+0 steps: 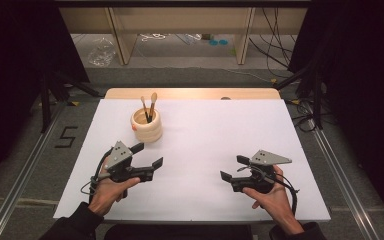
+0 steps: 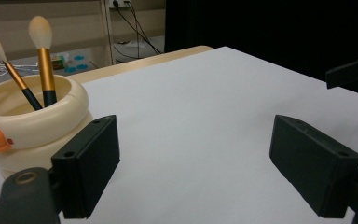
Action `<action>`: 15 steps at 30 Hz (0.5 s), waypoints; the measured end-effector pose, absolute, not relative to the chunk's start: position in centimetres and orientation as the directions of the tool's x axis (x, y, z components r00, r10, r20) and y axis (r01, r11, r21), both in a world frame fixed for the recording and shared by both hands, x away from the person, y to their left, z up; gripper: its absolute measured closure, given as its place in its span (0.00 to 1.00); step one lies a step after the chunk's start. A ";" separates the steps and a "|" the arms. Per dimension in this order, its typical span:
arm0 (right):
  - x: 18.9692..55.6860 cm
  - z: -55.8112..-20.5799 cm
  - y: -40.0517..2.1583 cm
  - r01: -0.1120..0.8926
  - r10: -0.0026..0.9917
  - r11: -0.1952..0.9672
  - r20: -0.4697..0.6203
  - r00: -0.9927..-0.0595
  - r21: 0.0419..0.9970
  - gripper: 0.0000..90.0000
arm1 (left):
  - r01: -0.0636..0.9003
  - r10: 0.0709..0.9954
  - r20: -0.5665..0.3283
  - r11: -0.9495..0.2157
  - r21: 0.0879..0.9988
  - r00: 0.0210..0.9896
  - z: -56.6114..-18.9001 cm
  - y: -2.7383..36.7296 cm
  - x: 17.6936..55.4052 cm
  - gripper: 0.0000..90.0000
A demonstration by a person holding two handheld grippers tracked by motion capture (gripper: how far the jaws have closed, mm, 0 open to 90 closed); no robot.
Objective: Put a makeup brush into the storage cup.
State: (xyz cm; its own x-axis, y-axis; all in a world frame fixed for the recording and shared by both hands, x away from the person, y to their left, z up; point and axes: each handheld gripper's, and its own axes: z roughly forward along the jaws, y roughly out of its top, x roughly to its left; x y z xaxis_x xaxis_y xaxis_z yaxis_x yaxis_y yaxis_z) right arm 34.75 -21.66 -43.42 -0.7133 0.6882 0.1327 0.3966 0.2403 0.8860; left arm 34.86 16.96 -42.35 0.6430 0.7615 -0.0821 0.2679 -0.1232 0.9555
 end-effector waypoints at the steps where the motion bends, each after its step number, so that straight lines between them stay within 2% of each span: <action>1: 34.8 -43.4 -21.7 0.396 0.689 0.237 0.134 -0.713 0.887 0.18 | 0.268 0.760 -0.085 -0.120 0.956 0.645 -42.4 16.9 34.7 0.18; 15: 34.6 -43.3 -21.6 0.402 0.686 0.235 0.142 -0.714 0.885 0.18 | 0.256 0.747 -0.074 -0.131 0.958 0.661 -43.0 16.9 32.9 0.18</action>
State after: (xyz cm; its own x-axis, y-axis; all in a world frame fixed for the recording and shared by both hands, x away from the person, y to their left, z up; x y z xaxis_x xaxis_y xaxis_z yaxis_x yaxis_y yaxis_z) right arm 34.56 -21.62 -43.33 -0.7136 0.6859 0.1424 0.4024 0.2350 0.8848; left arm 32.87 16.91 -42.99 0.6612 0.7465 -0.0745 0.2560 -0.1311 0.9578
